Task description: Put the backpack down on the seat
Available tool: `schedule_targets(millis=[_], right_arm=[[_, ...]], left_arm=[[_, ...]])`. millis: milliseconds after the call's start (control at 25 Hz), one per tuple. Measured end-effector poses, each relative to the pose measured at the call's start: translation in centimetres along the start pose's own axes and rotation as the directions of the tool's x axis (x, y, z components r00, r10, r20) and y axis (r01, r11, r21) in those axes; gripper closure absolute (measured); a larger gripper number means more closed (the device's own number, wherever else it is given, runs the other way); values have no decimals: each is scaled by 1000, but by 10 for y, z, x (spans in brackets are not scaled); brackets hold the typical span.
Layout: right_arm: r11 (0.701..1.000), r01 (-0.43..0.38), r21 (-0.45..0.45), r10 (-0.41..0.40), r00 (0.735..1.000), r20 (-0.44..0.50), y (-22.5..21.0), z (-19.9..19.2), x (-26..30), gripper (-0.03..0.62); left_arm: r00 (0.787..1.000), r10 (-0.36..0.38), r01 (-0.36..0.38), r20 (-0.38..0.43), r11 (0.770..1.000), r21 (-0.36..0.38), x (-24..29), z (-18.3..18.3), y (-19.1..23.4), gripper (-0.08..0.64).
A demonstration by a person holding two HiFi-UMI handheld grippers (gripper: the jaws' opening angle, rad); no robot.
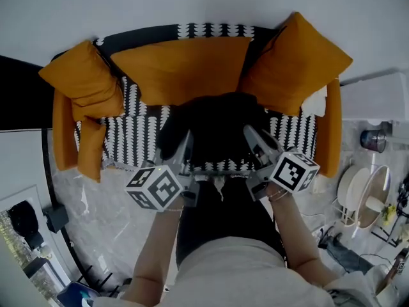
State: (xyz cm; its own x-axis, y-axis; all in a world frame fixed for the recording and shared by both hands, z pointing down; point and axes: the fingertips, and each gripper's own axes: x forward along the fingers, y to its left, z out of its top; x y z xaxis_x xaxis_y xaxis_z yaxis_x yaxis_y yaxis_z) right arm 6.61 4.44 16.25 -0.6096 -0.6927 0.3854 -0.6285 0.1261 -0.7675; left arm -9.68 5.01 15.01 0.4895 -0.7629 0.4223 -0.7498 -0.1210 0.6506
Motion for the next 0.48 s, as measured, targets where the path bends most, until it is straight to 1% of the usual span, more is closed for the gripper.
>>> schedule_targets(millis=[280, 480], right_arm=[[998, 46, 38, -45, 998, -45, -36, -24, 14, 531], [997, 64, 48, -61, 995, -74, -56, -41, 22, 531]], left_arm=[[998, 36, -37, -50, 999, -23, 16, -26, 23, 515], [996, 47, -49, -72, 998, -31, 26, -41, 43, 515]])
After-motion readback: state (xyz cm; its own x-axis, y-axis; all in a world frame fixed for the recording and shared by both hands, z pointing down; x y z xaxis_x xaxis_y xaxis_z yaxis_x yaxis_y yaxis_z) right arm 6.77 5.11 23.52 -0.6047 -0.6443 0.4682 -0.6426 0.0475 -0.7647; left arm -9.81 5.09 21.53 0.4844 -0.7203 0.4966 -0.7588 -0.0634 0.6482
